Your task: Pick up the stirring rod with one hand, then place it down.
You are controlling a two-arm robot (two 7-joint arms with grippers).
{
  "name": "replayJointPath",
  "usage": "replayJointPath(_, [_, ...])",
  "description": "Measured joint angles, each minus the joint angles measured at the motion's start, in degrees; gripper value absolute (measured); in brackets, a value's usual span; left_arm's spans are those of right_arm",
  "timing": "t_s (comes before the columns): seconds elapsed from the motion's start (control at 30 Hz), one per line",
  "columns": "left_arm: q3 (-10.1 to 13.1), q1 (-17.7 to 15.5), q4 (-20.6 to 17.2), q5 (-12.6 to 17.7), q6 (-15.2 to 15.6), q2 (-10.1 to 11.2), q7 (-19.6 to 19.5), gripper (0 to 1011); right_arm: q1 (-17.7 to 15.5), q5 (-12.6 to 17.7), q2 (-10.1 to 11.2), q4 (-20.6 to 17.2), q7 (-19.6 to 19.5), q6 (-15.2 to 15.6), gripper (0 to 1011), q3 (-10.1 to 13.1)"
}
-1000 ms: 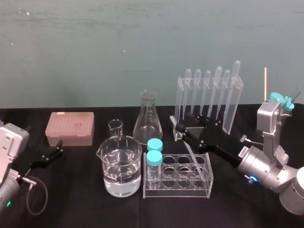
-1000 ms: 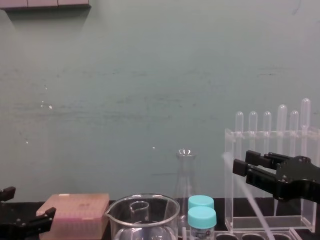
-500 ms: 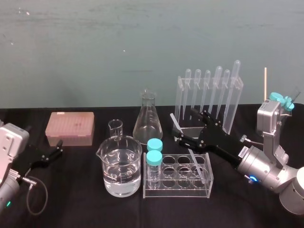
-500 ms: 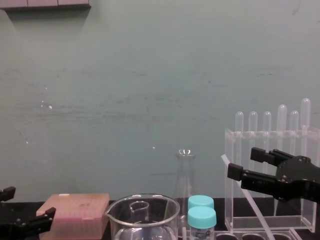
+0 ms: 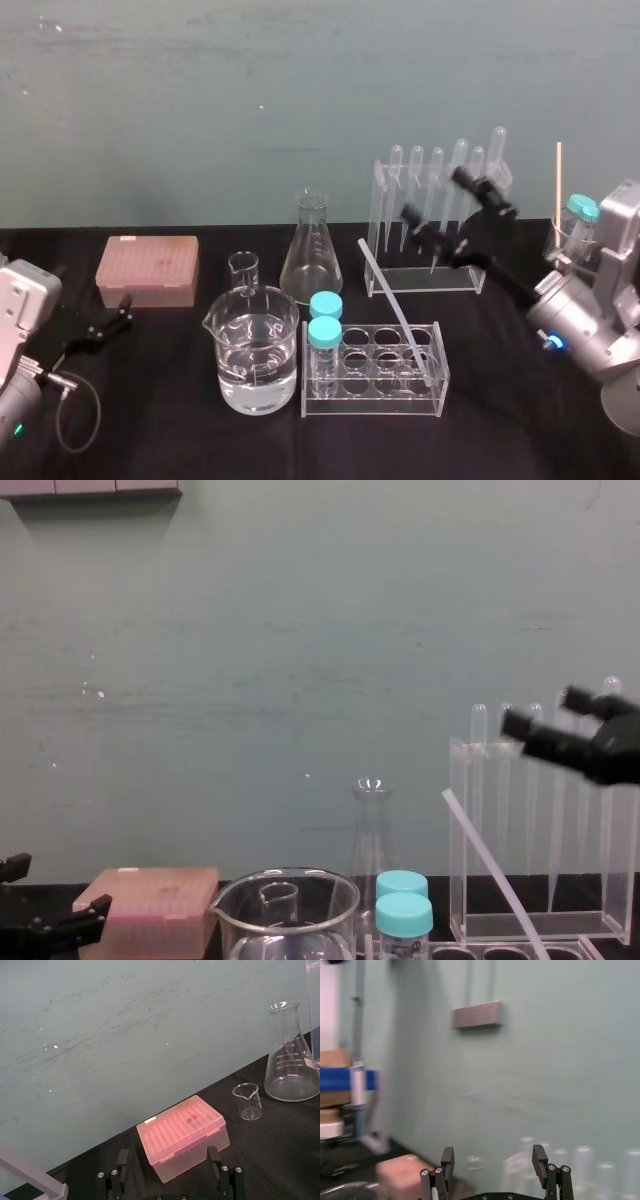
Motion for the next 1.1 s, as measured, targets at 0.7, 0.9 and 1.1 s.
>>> replayJointPath(0.7, [0.0,0.0,0.0,0.0,0.0,0.0,0.0,1000,-5.0,-9.4,1.2,-2.3,-17.2,15.0,1003,5.6])
replayJointPath(0.9, [0.0,0.0,0.0,0.0,0.0,0.0,0.0,1000,-4.9,-9.3,1.2,-2.3,-17.2,14.5,1003,5.6])
replayJointPath(1.1, [0.0,0.0,0.0,0.0,0.0,0.0,0.0,1000,-4.8,-9.2,1.2,-2.3,-17.1,14.2,1003,5.7])
